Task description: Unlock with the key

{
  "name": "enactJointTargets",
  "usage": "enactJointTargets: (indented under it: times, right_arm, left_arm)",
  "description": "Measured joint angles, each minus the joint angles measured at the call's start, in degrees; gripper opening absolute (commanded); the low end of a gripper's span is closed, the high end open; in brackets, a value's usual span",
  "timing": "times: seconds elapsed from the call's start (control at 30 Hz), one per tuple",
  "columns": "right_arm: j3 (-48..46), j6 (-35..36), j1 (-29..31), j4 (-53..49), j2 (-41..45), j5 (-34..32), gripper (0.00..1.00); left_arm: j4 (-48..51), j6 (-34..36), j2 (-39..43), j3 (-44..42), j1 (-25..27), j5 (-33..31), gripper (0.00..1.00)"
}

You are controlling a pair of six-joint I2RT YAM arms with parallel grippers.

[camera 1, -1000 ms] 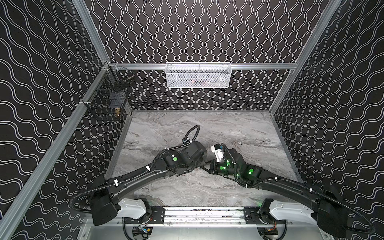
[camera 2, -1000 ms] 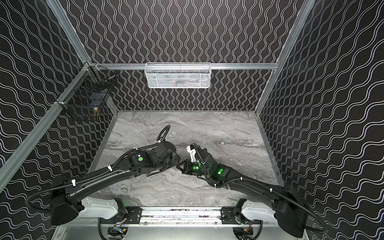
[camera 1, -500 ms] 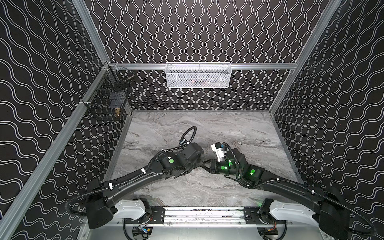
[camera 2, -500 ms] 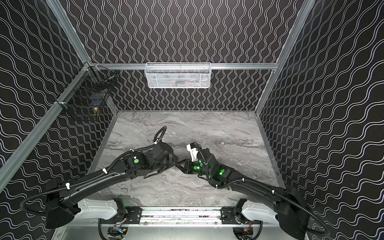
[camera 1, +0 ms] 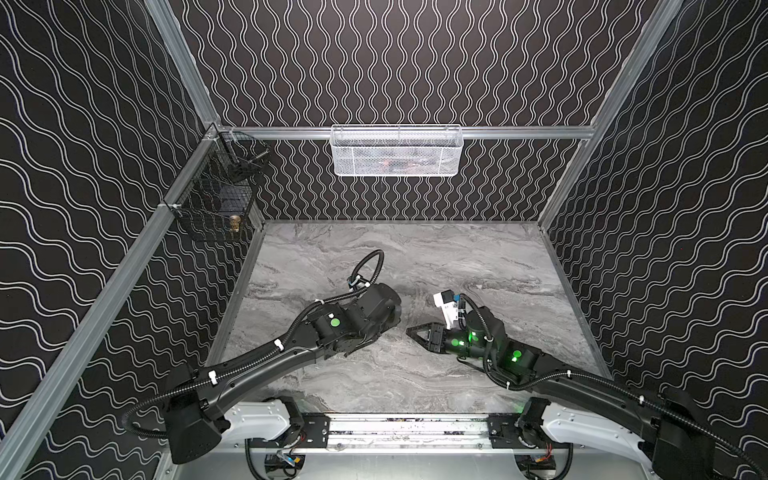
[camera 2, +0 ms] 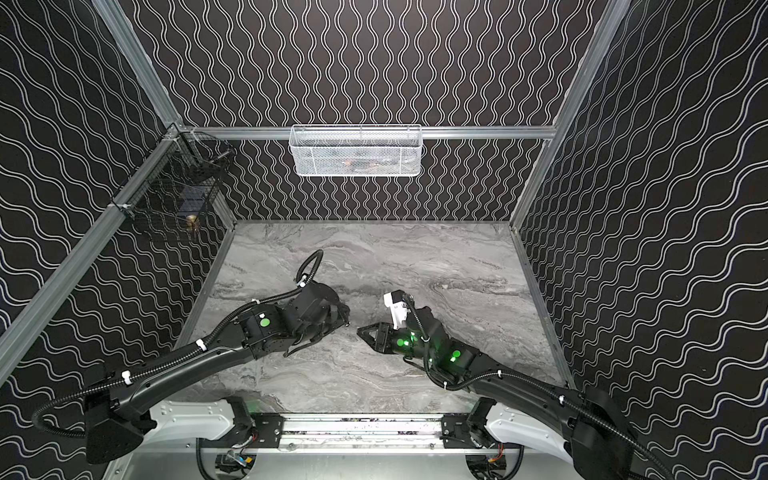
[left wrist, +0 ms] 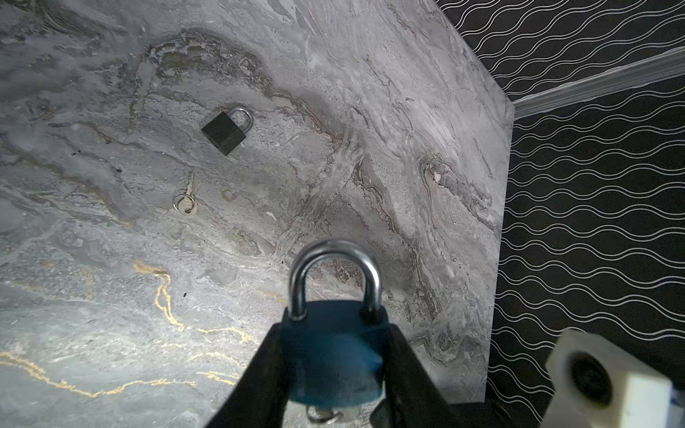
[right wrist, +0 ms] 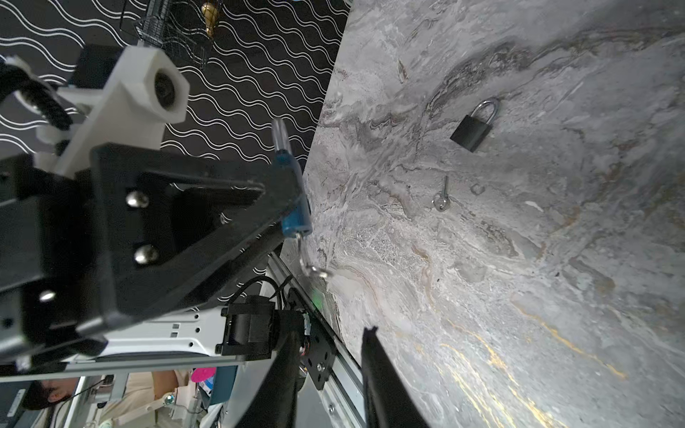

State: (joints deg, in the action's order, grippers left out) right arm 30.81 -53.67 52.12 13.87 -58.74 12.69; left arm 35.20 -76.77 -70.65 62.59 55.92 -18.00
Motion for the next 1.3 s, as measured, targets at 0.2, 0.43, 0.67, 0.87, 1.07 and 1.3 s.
enactJointTargets:
  times: [0.2,0.43,0.67,0.87,1.07,1.3]
  right_arm:
    - [0.7,-2.6,0.3,4.1,-2.3,-2.3,0.24]
    - [0.7,-3.9,1.0,6.2,-3.3,-4.3,0.22]
    - [0.8,-4.2,1.5,7.0,-4.0,-5.0,0.2]
    - [0.7,-4.1,1.7,7.4,-4.5,-5.3,0.17]
    - [0.7,-3.9,1.8,7.5,-5.0,-5.7,0.13]
    - [1.1,-3.2,1.8,7.8,-5.5,-6.6,0.09]
  left_arm:
    - [-0.8,-0.8,-1.2,0.4,0.0,0.1,0.04]
    - [-1.7,-0.8,-1.4,0.7,0.0,0.0,0.04]
    - [-2.1,-0.8,-2.0,1.2,0.0,0.1,0.04]
    - [-2.2,-0.8,-2.1,1.4,0.0,0.3,0.04]
    - [-2.3,-0.8,-2.3,1.8,0.0,0.6,0.04]
    - [-2.5,-0.6,-2.7,2.3,0.0,1.8,0.03]
